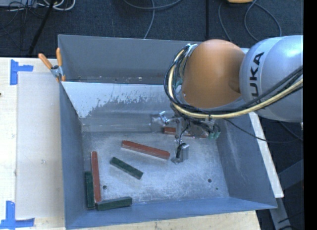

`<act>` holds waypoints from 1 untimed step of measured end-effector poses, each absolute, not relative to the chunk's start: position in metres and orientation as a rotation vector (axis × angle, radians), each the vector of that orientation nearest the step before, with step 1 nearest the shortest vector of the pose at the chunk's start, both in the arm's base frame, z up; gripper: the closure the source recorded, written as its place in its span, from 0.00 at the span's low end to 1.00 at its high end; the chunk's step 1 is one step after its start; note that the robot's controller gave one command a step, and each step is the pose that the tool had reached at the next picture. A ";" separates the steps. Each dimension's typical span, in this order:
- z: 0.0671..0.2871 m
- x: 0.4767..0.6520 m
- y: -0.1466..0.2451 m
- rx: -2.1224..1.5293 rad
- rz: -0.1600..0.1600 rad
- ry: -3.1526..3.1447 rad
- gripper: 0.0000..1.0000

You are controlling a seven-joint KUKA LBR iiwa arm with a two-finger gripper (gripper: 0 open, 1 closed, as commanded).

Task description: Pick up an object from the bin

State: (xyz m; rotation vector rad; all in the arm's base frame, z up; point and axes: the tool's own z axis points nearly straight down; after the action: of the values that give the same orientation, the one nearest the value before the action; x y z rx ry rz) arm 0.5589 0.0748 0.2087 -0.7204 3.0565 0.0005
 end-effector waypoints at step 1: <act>0.069 0.548 0.067 -0.726 0.003 3.049 0.00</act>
Offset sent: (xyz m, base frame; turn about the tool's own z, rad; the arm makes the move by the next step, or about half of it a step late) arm -0.0123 -0.0089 -0.1387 -0.0039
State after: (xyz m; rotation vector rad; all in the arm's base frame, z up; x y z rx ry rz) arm 0.5478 0.0672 0.0686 -0.7257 3.0491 0.0034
